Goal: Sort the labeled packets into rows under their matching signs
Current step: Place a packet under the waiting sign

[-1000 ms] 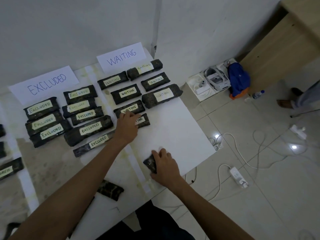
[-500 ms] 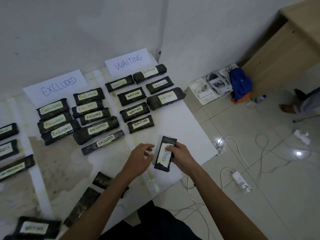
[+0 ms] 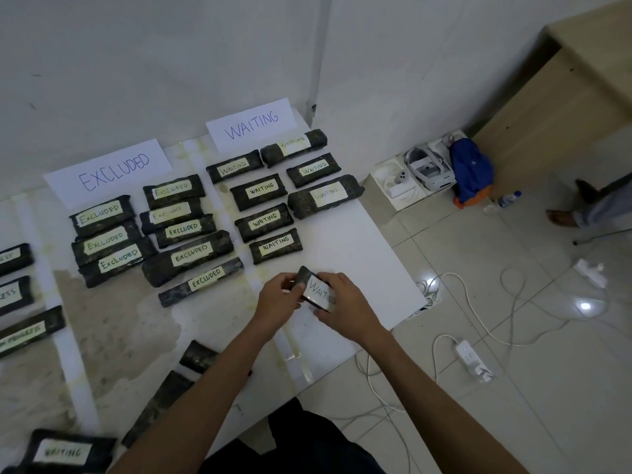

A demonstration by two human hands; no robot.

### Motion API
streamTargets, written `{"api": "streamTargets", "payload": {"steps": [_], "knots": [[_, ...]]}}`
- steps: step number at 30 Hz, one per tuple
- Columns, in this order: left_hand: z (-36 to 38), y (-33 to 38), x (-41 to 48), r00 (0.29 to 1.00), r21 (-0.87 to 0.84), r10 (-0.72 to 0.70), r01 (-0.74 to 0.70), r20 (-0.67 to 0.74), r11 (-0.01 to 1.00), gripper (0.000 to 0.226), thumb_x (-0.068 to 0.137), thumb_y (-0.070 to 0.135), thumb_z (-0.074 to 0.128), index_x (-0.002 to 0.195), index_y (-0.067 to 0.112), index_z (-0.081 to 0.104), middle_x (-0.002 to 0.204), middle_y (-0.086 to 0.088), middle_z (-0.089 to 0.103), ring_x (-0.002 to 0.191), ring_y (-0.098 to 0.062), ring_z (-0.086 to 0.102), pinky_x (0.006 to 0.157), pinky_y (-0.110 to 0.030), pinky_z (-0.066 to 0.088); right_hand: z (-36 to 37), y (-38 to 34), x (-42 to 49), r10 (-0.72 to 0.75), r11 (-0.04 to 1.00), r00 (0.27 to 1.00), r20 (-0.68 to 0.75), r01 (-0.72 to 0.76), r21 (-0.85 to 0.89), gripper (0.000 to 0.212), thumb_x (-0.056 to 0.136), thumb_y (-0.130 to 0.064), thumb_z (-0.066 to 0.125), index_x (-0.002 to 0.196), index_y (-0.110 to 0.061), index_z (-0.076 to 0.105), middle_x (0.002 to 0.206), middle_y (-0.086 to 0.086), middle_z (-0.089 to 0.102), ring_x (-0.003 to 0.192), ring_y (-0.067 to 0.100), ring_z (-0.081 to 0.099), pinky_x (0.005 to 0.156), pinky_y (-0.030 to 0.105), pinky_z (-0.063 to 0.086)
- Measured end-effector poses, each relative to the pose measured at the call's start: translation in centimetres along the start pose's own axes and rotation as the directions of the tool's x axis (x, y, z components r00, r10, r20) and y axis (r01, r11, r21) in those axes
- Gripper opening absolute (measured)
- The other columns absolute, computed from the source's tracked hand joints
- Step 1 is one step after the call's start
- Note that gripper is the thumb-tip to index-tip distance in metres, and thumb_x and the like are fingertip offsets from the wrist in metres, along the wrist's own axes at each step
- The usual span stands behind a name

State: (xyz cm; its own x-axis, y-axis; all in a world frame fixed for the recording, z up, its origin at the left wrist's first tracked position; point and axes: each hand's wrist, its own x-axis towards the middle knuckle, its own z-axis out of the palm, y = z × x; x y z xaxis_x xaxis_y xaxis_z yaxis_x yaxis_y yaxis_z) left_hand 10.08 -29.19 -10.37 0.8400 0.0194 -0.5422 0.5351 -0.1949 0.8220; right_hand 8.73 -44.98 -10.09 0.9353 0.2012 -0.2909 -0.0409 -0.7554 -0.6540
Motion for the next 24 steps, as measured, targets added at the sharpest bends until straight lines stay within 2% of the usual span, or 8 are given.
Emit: {"api": "streamTargets", "payload": {"steps": [2,4,7,9,13,17,22,24], "knots": [[0.6,0.6,0.7,1.0,-0.033,-0.006,0.007,0.015,0.999,0.021,0.091,0.01,0.055,0.111,0.007,0.058,0.106,-0.015,0.063,0.085,-0.024,0.066,0.071,-0.029,0.056,-0.6,0.5,0.5,-0.063,0.986,0.997,-0.039,0.056,-0.157,0.064,0.074,-0.021,0.071,0.133,-0.017,0.046,0.118,0.005,0.056,0.103,0.022,0.055,0.08,0.037,0.048],[1.3,1.2,1.4,1.0,-0.022,0.01,-0.01,-0.002,1.0,0.022,0.09,0.011,0.056,0.112,0.009,0.057,0.106,-0.011,0.064,0.087,-0.021,0.064,0.073,-0.03,0.055,-1.7,0.9,2.0,-0.11,0.952,0.991,-0.073,0.083,-0.295,0.061,0.073,-0.016,0.069,0.131,-0.014,0.049,0.119,0.009,0.058,0.104,0.029,0.055,0.084,0.039,0.043],[1.6,1.9,2.9,0.992,0.186,0.118,-0.108,-0.043,0.977,0.031,0.089,0.015,0.057,0.12,0.015,0.054,0.106,-0.001,0.059,0.09,-0.015,0.056,0.076,-0.024,0.044,-4.3,1.1,5.3,-0.144,0.875,0.986,-0.09,0.084,-0.477,0.057,0.076,-0.006,0.064,0.131,-0.014,0.049,0.13,0.009,0.055,0.12,0.031,0.046,0.104,0.045,0.027],[1.2,1.9,4.0,0.982,0.313,0.191,-0.182,0.002,0.932,0.036,0.089,0.016,0.057,0.124,0.013,0.052,0.111,-0.002,0.054,0.097,-0.016,0.052,0.082,-0.023,0.04,-5.9,1.2,8.0,-0.148,0.834,0.987,-0.056,0.094,-0.544,0.056,0.08,-0.004,0.061,0.133,-0.016,0.047,0.135,0.009,0.051,0.125,0.03,0.041,0.108,0.045,0.02],[-0.1,1.3,6.0,0.951,0.503,0.298,-0.298,0.083,0.811,0.038,0.087,0.014,0.057,0.124,0.008,0.052,0.121,-0.011,0.052,0.113,-0.025,0.049,0.094,-0.029,0.038,-7.2,1.5,12.7,-0.176,0.803,0.983,0.043,0.169,-0.571,0.056,0.08,-0.002,0.061,0.133,-0.015,0.047,0.13,0.013,0.048,0.119,0.03,0.044,0.102,0.04,0.03],[-1.5,1.0,6.7,0.93,0.563,0.347,-0.351,0.119,0.748,0.037,0.086,0.012,0.057,0.123,0.008,0.054,0.121,-0.013,0.054,0.115,-0.028,0.05,0.099,-0.036,0.04,-6.3,2.0,14.6,-0.182,0.798,0.969,0.165,0.244,-0.551,0.054,0.081,-0.001,0.061,0.132,-0.012,0.048,0.124,0.017,0.049,0.111,0.033,0.048,0.094,0.039,0.036],[-3.3,0.8,4.9,0.899,0.59,0.414,-0.412,0.141,0.694,0.034,0.087,0.012,0.056,0.121,0.009,0.055,0.119,-0.011,0.056,0.113,-0.026,0.049,0.098,-0.036,0.041,-5.4,2.1,14.1,-0.251,0.755,0.956,0.15,0.29,-0.588,0.062,0.073,0.003,0.063,0.132,-0.01,0.048,0.123,0.019,0.051,0.116,0.035,0.046,0.1,0.043,0.034],[-4.3,0.4,3.6,0.891,0.583,0.435,-0.424,0.13,0.693,0.033,0.088,0.012,0.056,0.121,0.01,0.056,0.117,-0.009,0.056,0.111,-0.024,0.05,0.095,-0.033,0.04,-4.8,1.2,12.7,-0.28,0.776,0.955,0.098,0.286,-0.562,0.066,0.068,0.007,0.062,0.131,-0.008,0.049,0.123,0.02,0.05,0.119,0.038,0.044,0.103,0.047,0.032]]}}
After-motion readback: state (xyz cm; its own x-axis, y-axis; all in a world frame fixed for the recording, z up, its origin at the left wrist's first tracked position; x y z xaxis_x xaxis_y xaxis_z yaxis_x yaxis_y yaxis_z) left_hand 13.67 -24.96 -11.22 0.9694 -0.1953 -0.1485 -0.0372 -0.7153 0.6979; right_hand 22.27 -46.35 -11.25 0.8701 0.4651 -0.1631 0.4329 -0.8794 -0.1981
